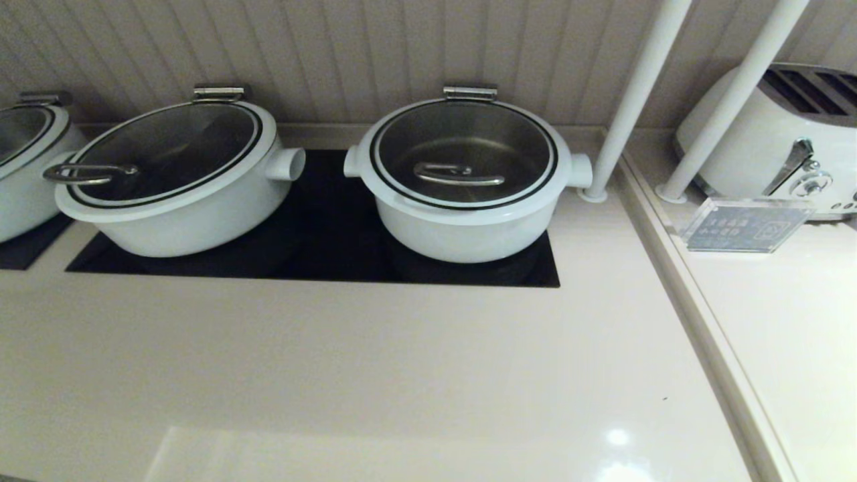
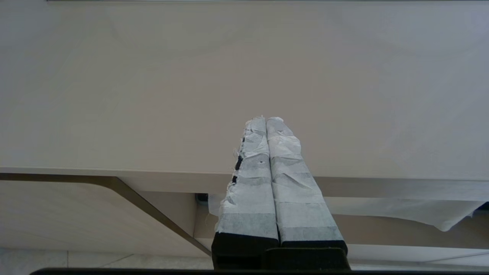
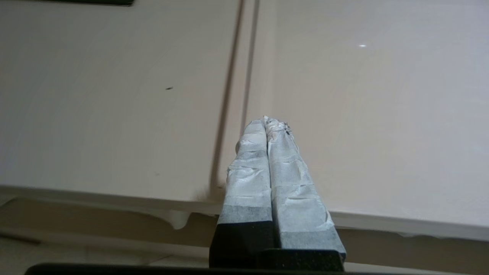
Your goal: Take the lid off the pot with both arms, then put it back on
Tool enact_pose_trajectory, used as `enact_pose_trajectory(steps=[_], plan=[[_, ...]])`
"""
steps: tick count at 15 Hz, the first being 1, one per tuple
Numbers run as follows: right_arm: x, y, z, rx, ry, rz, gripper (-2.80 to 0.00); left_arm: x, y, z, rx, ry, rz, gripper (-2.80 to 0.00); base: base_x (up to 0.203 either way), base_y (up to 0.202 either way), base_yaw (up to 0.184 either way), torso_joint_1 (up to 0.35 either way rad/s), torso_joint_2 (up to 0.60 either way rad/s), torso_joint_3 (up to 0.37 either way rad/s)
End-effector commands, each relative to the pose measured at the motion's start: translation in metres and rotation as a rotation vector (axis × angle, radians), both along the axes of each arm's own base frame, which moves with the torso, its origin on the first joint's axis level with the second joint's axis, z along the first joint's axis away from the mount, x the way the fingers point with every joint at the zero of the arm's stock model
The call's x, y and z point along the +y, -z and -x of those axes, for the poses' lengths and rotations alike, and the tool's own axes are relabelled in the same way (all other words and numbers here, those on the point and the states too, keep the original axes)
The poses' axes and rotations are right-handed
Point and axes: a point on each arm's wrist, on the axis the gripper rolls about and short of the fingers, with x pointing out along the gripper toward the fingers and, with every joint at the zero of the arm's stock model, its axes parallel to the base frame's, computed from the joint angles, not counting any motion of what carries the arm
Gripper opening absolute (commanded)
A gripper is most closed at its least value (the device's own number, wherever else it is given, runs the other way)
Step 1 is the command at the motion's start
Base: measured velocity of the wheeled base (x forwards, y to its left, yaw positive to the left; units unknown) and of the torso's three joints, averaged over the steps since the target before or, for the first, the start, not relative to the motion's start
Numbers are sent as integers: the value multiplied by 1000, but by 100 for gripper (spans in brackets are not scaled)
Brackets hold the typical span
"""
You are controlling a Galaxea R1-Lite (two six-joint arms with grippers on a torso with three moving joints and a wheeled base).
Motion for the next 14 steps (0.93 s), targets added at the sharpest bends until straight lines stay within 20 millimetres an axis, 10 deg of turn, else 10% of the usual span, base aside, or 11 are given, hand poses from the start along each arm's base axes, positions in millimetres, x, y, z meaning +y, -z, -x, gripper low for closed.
enact_pose_trajectory(steps=[1,14], plan=[[-1,3,3,-36,35,-13,-280,0,0,0,3,0,0,-280,0,0,0,0,0,0],[0,6,4,-3,2,-23,-280,0,0,0,0,0,0,-280,0,0,0,0,0,0]])
